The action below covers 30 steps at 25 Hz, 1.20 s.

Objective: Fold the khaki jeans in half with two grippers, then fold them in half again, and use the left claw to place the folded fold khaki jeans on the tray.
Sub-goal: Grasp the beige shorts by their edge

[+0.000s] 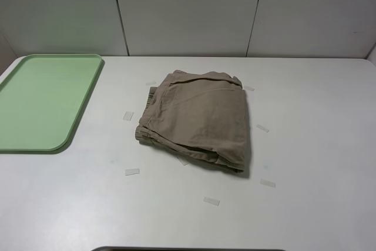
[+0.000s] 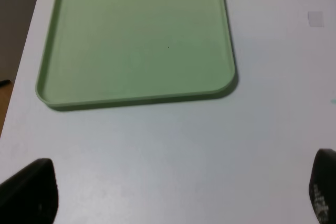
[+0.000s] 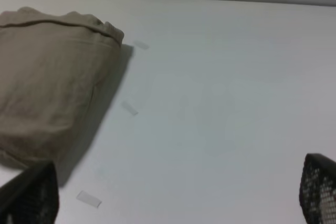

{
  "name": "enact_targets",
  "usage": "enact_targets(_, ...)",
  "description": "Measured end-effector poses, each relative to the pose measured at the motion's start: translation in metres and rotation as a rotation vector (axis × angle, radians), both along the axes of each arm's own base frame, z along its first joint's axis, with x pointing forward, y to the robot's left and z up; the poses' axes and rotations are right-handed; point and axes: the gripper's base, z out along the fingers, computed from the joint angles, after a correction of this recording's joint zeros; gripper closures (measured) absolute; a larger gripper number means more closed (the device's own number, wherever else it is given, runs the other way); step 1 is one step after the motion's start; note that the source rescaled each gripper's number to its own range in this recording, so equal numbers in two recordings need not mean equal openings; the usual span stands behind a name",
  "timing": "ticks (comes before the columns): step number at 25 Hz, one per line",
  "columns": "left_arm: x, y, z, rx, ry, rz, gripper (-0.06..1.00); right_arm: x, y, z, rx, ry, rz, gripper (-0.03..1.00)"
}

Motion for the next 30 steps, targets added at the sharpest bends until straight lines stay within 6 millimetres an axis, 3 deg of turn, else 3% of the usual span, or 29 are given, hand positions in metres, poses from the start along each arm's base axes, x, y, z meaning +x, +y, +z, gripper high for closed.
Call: enact_targets(30,0.0004,-0.0001,0.0006,0.000,-0.008,-0.001,-0.05,0.0003,0.0000,0.0001,0.007,-0.003,-0.003,-0.03)
